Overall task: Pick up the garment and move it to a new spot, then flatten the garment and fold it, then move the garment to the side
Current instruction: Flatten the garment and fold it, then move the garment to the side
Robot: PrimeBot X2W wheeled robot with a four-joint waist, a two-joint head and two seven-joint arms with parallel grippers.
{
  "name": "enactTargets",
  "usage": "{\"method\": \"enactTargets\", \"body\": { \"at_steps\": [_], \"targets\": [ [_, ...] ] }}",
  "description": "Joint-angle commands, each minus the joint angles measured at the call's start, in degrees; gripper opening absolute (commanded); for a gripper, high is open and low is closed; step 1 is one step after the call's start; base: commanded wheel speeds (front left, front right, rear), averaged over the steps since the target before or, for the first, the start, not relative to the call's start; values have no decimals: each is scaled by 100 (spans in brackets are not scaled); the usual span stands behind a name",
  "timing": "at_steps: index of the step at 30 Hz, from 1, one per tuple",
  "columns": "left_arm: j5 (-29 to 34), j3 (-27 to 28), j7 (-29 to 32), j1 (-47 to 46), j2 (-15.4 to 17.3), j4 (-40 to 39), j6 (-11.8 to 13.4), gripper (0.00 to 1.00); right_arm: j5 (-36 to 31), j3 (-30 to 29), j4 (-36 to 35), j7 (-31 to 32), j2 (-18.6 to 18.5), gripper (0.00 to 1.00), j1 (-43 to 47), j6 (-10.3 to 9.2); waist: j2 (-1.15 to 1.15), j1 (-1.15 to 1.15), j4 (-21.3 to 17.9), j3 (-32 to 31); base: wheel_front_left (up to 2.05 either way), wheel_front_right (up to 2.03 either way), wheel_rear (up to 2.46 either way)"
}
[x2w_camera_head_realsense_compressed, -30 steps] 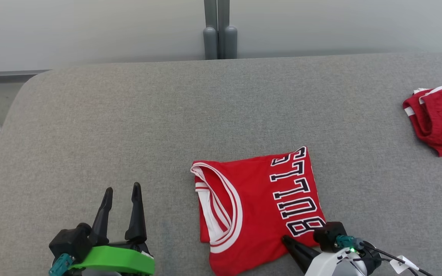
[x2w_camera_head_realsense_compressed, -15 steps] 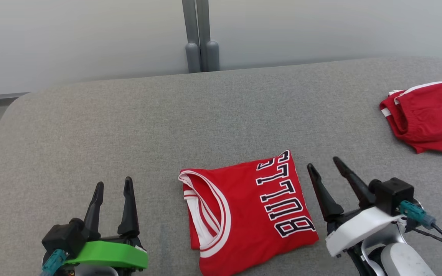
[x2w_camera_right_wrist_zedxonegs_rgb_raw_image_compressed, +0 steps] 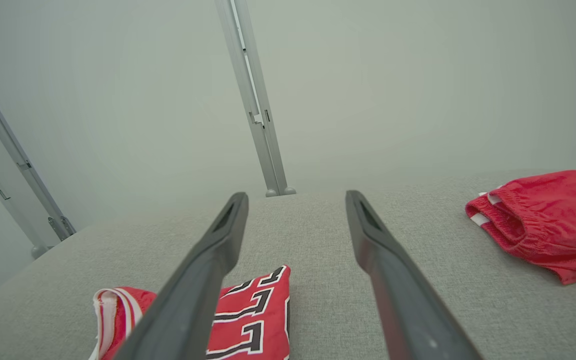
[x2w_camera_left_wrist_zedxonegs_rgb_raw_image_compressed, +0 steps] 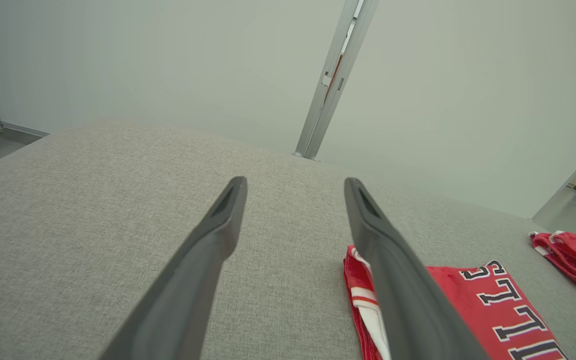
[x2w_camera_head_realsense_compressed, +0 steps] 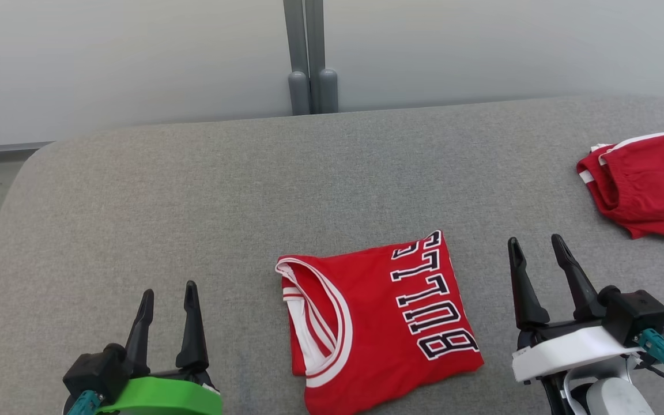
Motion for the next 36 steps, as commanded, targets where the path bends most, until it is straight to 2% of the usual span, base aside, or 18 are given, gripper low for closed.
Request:
{"method": "enactTargets", "body": {
  "at_steps": [1,22,30,36],
  "targets": [
    [0,19,-16,94,16,-26,23,100,-64,-30,46,-61,19,100,66,2,0,0,12,-2,0,0,0],
    [14,-92,-16,107,16,-115,73,100,-317,-70,355,-56,8,100,-231,2,0,0,113,50,0,0,0],
    [-54,-197,-16,3,16,-55,74,100,-118,107,1014,1359,-319,100,-468,2,0,0,387,136,0,0,0],
    [-147,-263,-16,-71,15,-49,109,100,479,386,1599,2125,-550,100,-773,2,0,0,693,320,0,0,0]
  ]
}}
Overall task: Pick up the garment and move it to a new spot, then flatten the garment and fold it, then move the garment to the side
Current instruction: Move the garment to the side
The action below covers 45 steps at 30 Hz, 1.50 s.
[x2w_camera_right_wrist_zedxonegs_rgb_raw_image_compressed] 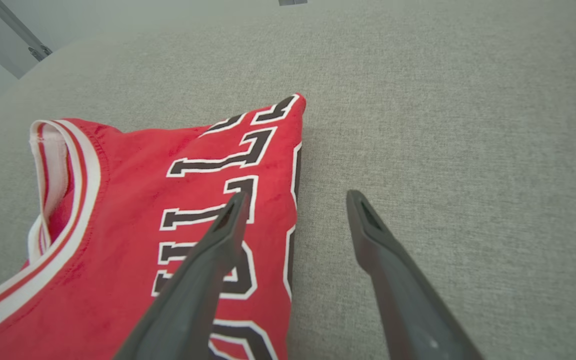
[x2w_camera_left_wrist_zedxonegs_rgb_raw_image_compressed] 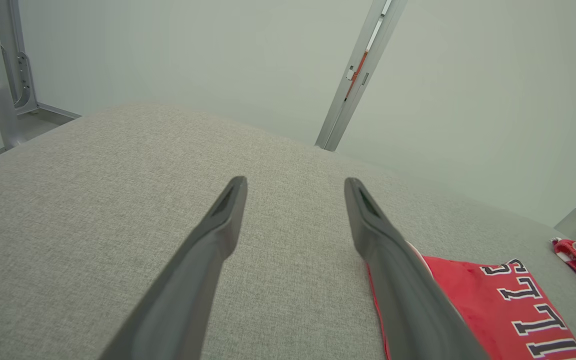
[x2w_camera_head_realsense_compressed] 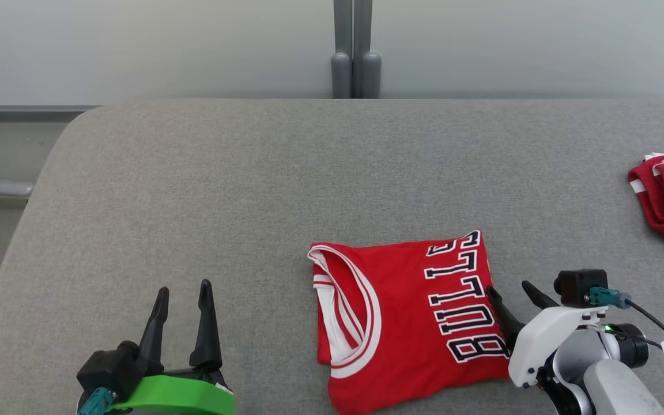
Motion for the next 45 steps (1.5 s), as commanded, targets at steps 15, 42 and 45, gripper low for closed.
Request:
{"method": "enactTargets", "body": {
  "at_steps": [15,42,45],
  "targets": [
    [-103,-24,-16,-131,14,-34,84,100,744,704,1223,266,-315,13,-728,2,0,0,508,316,0,0,0],
    [386,-80,-16,-621,16,-30,-152,100,546,-228,745,-553,-896,0,-1423,-2,0,0,-2534,929,0,0,0],
    [438,-122,-16,-725,18,49,-202,100,514,-289,709,-577,-829,0,-1489,-2,0,0,-2710,993,0,0,0]
  ]
}}
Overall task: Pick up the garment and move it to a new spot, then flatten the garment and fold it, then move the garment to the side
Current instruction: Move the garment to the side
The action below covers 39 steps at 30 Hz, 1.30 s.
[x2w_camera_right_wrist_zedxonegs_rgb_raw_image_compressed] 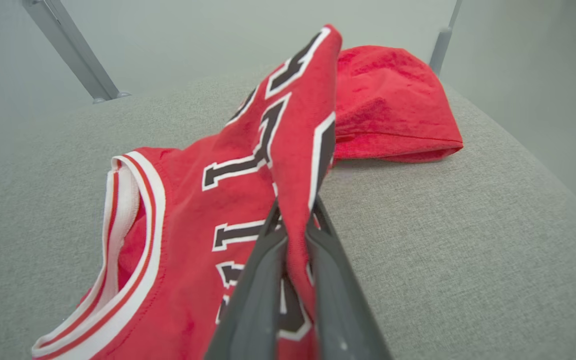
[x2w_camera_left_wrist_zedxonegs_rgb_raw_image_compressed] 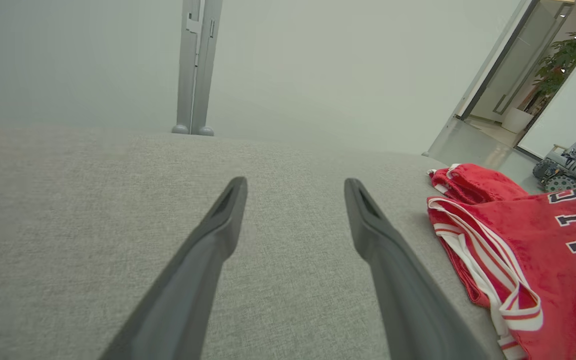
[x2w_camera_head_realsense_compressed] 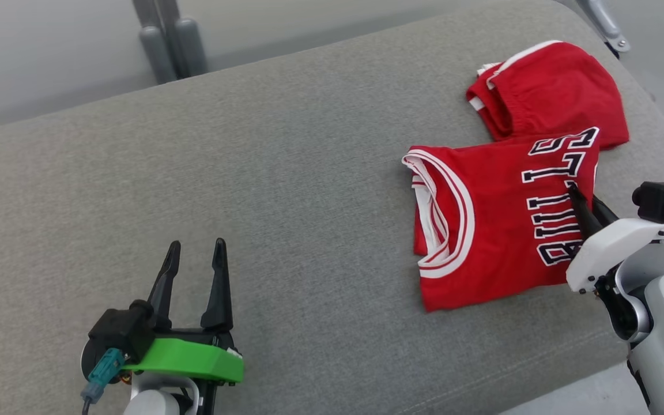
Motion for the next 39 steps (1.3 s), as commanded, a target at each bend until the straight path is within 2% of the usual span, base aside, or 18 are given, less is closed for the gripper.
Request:
{"method": "enactTargets", "body": {
  "at_steps": [1,7,15,25,33,39],
  "targets": [
    [32,5,-16,-110,24,40,-44,100,-26,-3,-23,-44,48,0,-109,-8,0,0,-660,329,0,0,0],
    [20,15,-16,-183,25,155,-69,100,-115,115,-92,-46,165,0,-287,-7,0,0,-606,290,0,0,0],
    [-143,22,-16,-120,24,152,-3,100,-203,315,-172,133,167,0,-851,-6,0,0,-186,93,0,0,0],
    [-340,-89,-16,-47,24,85,90,100,-328,310,265,396,173,0,-1862,-6,0,0,367,-62,0,0,0],
    [-384,-139,-16,-73,24,37,114,100,-590,78,756,428,-117,0,-2321,-6,0,0,657,27,0,0,0],
    [-268,-127,-16,-173,25,45,66,100,-674,51,1272,517,-584,0,-2569,-6,0,0,834,274,0,0,0]
  ]
}}
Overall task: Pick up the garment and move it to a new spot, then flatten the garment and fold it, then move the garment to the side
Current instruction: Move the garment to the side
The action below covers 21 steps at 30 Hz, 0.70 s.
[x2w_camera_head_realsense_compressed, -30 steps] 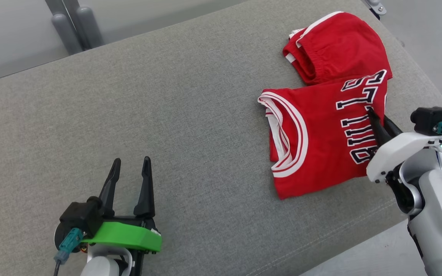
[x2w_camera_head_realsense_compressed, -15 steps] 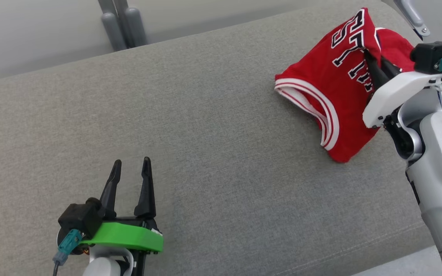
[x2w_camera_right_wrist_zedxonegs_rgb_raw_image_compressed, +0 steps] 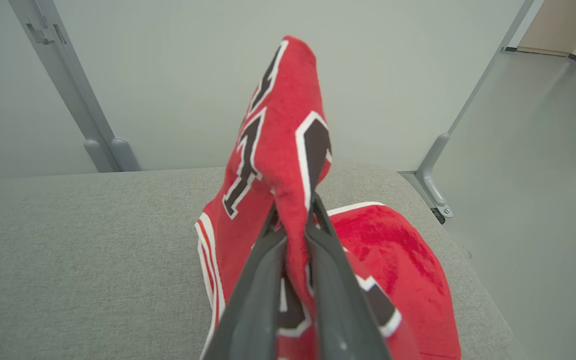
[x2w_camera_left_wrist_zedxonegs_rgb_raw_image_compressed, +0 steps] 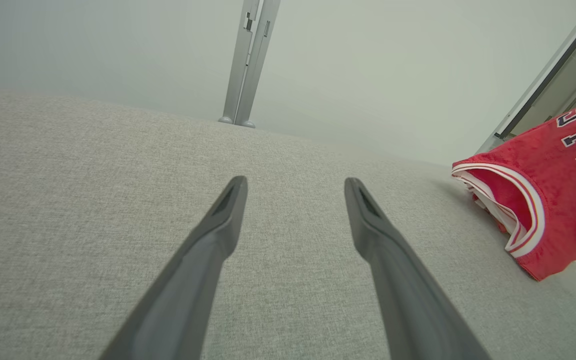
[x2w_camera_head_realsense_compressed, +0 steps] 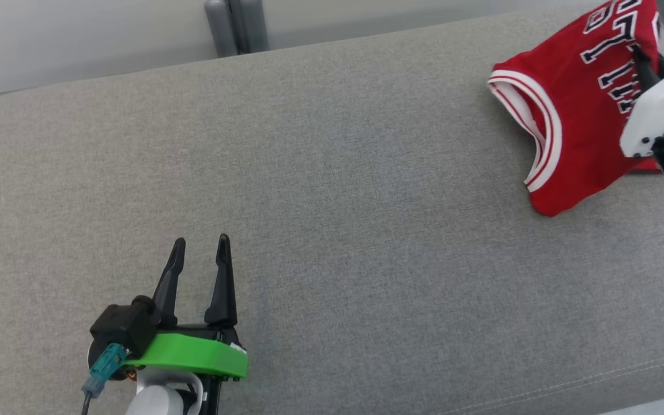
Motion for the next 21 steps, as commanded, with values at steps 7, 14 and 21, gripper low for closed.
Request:
{"method": "enactTargets", "body": {
  "at_steps": [7,14,21],
  "targets": [
    [230,-6,-16,-183,24,18,-70,100,-260,-403,780,-165,-625,0,-386,-3,0,0,322,465,0,0,0],
    [429,7,-16,-299,31,50,-170,100,-732,-689,1331,-302,-1235,0,-675,-4,0,0,572,893,0,0,0],
    [581,7,-16,-354,46,15,-243,100,-1528,-1173,1750,-472,-1527,0,-885,-6,0,0,702,1187,0,0,0]
  ]
}}
